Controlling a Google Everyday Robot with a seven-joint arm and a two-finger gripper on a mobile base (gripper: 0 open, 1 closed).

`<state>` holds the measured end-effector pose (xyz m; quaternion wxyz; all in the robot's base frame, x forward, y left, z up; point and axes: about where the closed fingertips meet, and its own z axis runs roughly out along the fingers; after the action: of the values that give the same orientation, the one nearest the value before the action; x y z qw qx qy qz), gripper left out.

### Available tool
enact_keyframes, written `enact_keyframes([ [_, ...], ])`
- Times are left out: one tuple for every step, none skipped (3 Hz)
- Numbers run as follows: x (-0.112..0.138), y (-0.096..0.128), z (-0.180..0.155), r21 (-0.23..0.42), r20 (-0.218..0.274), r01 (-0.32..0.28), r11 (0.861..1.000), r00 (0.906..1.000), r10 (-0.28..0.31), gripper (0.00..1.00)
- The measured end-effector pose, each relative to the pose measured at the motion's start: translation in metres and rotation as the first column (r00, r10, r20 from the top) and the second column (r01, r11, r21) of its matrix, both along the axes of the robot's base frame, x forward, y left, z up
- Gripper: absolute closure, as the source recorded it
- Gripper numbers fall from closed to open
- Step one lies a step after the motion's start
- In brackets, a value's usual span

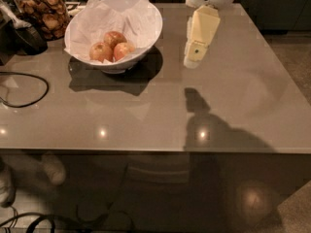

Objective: Pick apple from white bowl

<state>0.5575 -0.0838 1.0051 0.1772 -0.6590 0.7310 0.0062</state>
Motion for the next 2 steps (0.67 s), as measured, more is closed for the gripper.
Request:
enact_keyframes([
  [0.005,0.005,0.003,0.013,0.023,0.000,1.000,0.9997,0.000,0.00],
  [0.020,0.021,0.005,0.065,0.037,-0.024,0.998,0.9991,0.021,0.00],
])
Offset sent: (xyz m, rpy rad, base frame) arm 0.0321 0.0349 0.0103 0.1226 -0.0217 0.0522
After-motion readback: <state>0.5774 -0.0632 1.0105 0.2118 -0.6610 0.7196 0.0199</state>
